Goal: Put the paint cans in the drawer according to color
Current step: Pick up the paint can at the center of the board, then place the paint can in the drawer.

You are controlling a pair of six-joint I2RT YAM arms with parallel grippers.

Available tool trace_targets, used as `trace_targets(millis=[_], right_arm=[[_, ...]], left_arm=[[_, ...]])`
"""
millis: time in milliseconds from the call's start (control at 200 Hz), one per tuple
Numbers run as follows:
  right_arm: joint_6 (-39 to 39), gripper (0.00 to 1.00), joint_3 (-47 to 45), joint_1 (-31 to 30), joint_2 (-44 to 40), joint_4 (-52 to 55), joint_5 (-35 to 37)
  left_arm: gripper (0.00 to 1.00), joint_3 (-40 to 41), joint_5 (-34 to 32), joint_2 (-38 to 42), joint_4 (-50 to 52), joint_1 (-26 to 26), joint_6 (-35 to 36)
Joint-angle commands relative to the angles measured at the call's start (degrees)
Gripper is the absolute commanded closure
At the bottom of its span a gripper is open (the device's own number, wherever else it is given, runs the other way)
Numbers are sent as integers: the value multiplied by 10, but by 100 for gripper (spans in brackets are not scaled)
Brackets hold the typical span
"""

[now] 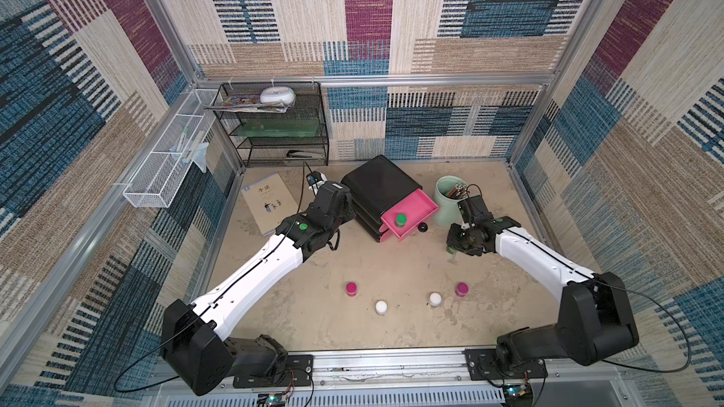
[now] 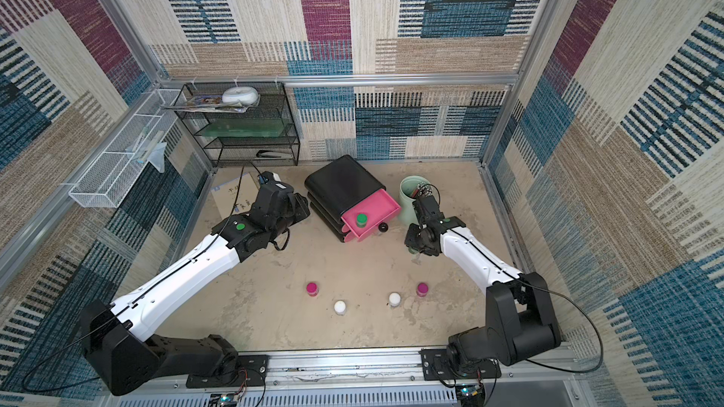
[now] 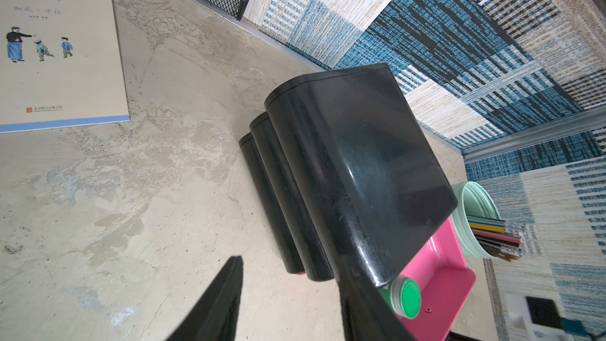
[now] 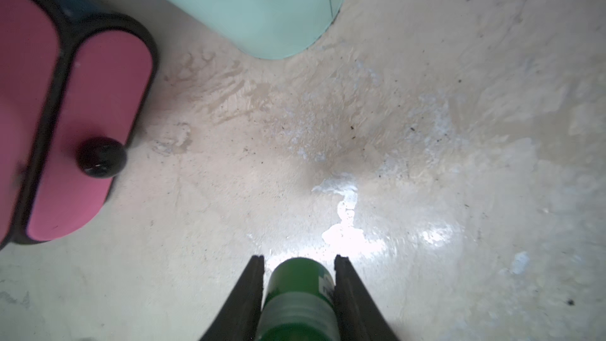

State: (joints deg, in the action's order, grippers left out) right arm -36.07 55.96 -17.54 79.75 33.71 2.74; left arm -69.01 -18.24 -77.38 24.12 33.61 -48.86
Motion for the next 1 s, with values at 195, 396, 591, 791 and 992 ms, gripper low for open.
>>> trace_targets(millis=[195, 396, 591, 791, 992], right_arm=[[62, 75, 231, -19, 27, 124, -3], [101, 73, 422, -79, 164, 172, -9], [118, 74, 479, -98, 243, 170, -19], [129, 73, 485, -102, 284, 163, -17], [125, 71, 465, -107, 297, 137, -11]], left_arm=[[44, 27, 16, -7, 14, -9, -55], [44, 37, 16, 0, 18, -12, -59], [45, 55, 13, 22, 26, -20, -62], [45, 66, 14, 36, 35, -29, -62], [45, 69, 23, 42, 38, -35, -56]])
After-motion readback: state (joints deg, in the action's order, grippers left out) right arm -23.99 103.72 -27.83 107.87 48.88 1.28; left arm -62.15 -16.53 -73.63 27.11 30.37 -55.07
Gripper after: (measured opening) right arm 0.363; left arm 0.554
